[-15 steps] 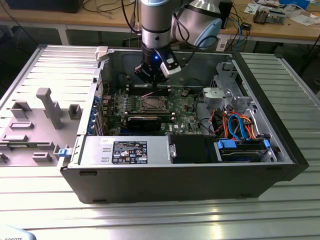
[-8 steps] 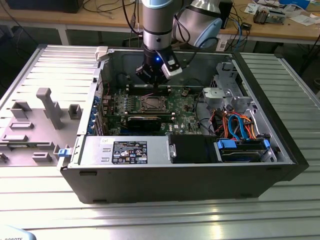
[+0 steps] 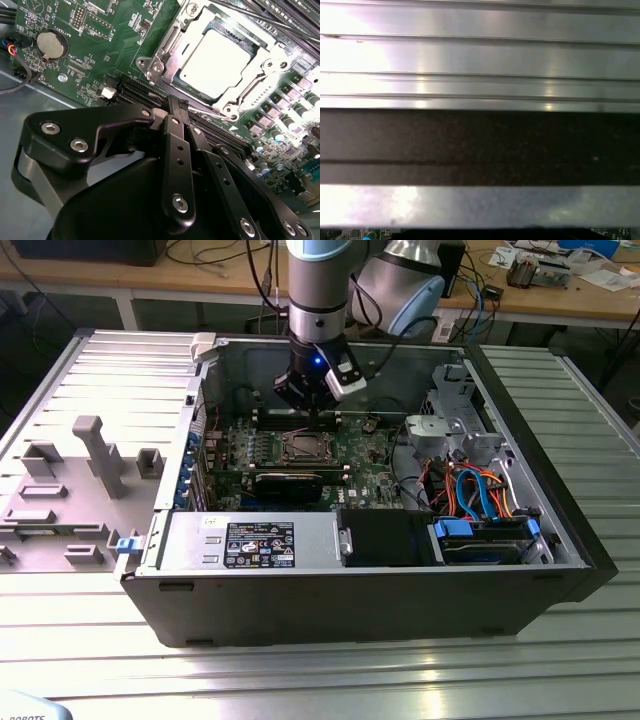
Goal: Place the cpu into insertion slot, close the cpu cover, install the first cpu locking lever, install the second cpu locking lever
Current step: 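Install the first cpu locking lever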
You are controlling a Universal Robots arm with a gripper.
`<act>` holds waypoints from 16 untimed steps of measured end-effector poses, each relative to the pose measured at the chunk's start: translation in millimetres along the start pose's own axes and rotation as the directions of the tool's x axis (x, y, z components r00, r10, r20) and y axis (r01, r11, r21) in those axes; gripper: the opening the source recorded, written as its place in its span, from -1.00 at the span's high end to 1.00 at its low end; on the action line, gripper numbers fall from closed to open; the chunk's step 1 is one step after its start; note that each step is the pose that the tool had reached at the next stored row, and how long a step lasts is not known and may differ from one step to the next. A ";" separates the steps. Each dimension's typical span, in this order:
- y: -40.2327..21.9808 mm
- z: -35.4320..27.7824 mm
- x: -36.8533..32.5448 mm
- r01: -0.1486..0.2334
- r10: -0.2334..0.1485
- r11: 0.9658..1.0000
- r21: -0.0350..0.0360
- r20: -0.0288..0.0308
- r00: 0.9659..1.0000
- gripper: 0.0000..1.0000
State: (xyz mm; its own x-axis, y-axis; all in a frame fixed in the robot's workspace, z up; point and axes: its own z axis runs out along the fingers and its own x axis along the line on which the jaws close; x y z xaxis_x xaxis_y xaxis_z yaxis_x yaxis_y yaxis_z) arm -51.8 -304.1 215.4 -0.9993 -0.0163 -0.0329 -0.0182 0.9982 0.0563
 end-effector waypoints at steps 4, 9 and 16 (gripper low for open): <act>-0.1 1.8 -1.2 0.000 0.000 1.000 0.000 0.000 1.000 0.79; -0.4 5.8 -2.1 0.000 0.000 1.000 0.000 0.000 1.000 0.79; -0.4 6.6 -2.1 0.000 0.000 1.000 0.000 0.000 1.000 0.79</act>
State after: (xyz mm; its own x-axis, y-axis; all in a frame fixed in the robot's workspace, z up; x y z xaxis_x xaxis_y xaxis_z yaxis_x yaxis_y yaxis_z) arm -49.4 -304.1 208.9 -0.9993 -0.0163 -0.0329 -0.0182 0.9982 0.0564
